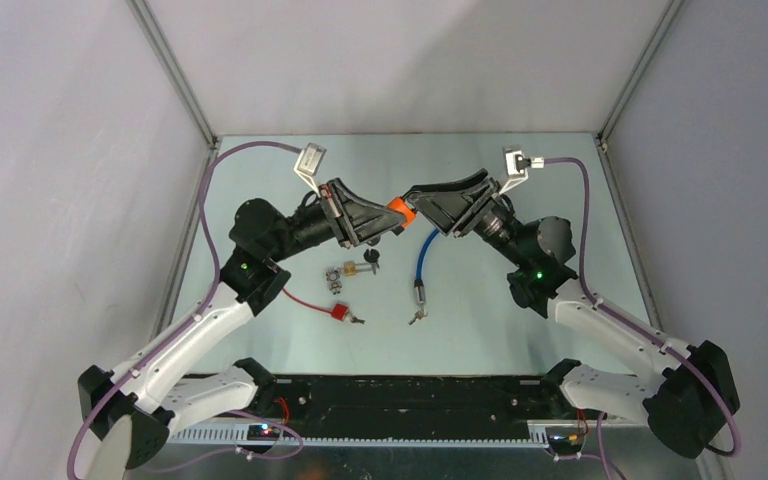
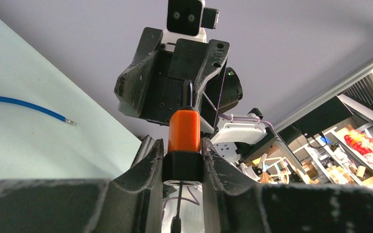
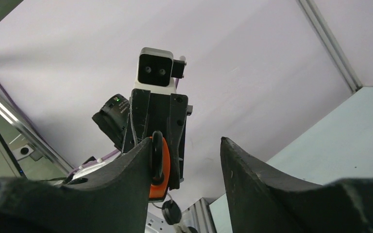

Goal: Lock with the key
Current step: Lock the lock, then place the lock at the center of the board.

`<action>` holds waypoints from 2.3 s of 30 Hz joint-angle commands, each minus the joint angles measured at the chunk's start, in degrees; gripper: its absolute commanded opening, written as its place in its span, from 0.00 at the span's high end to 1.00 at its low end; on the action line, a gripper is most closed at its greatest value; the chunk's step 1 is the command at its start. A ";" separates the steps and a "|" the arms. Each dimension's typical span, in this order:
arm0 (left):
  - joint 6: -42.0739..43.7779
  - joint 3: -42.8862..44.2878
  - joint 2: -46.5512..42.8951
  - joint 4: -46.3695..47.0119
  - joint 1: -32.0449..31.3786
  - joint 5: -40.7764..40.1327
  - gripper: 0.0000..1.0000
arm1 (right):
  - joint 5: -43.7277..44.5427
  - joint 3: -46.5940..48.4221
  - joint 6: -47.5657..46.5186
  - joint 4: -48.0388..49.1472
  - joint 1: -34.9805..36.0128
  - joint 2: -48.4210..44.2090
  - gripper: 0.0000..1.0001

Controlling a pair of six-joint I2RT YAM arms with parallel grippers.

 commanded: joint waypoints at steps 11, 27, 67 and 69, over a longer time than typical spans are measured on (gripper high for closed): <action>0.89 1.22 -0.47 4.71 -0.68 2.80 0.70 | -0.73 4.55 4.73 1.02 -0.76 1.83 0.99; 12.96 -2.81 3.04 4.62 2.77 17.42 0.31 | -4.05 4.90 5.22 -2.57 -4.67 -2.45 1.00; 26.95 13.87 39.02 -28.02 19.74 -35.60 1.00 | 8.58 18.84 2.96 -11.81 -8.65 39.26 1.00; 25.48 16.51 42.72 -28.02 19.94 -36.44 1.00 | 8.92 23.74 3.45 -13.47 -8.43 44.34 1.00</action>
